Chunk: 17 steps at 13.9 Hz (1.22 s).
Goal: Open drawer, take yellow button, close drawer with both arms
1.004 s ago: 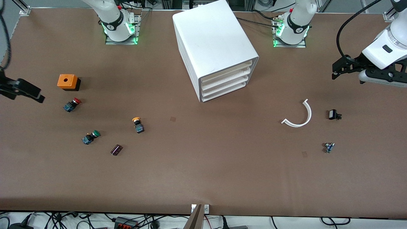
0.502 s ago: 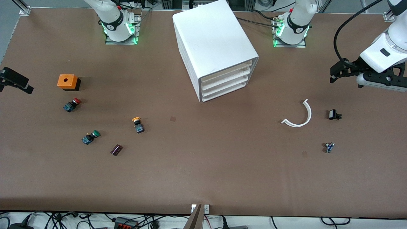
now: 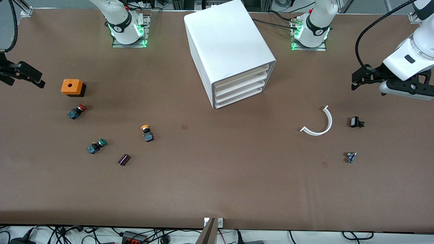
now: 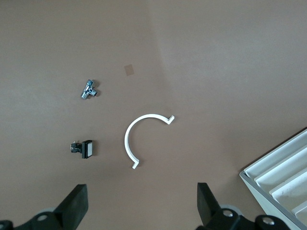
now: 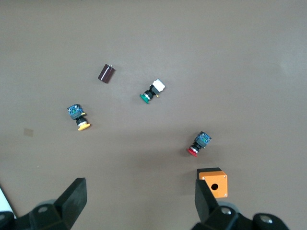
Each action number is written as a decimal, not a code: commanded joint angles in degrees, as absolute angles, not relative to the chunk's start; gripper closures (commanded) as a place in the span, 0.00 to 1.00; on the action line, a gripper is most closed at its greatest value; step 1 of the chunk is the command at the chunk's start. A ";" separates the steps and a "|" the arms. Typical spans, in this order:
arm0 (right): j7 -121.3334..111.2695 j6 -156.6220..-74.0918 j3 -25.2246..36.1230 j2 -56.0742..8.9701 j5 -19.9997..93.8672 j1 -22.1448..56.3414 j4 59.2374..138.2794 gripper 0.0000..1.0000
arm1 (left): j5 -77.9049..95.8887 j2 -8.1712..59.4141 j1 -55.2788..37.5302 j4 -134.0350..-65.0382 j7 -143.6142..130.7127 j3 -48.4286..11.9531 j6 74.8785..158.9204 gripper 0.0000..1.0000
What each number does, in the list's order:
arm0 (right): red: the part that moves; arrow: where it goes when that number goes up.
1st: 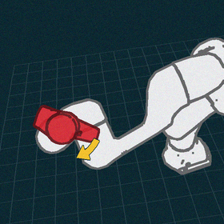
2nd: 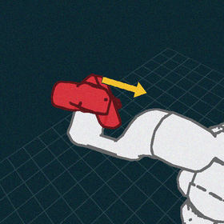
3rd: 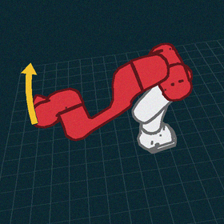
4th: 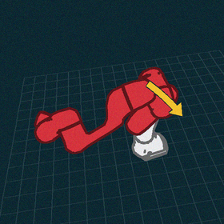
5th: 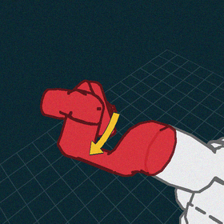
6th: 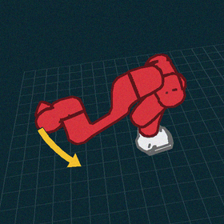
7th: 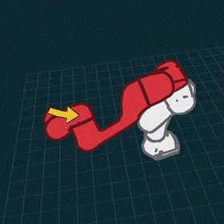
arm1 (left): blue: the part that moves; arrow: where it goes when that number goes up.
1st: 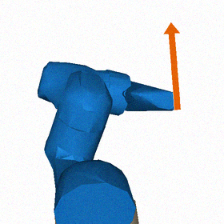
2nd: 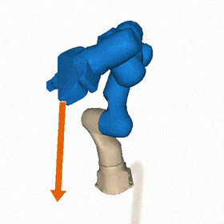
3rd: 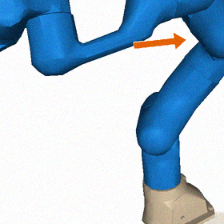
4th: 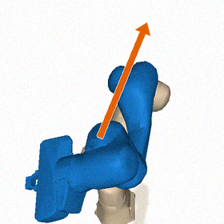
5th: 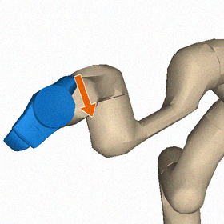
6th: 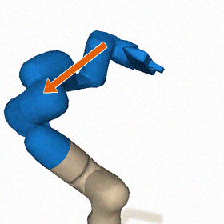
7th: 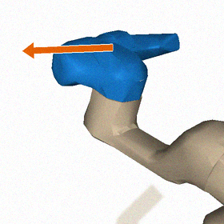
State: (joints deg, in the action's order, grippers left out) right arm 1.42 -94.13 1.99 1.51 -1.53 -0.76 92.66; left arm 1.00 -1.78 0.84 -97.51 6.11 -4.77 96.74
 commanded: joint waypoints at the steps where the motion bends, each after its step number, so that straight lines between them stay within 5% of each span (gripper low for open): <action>1: 0.44 -95.45 1.32 2.90 -1.06 -1.93 94.22 0.00 | -0.09 -1.32 0.70 -95.98 7.21 -5.01 95.45 0.00; 17: -1.14 -91.67 1.49 4.39 -2.11 -2.37 93.87 0.00 | -0.09 -1.32 0.79 -95.98 7.21 -4.92 95.01 0.00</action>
State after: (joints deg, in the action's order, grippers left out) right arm -0.14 -92.15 2.04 3.39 -1.54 -1.61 92.89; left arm 1.00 -1.79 0.81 -97.49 6.12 -4.88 96.38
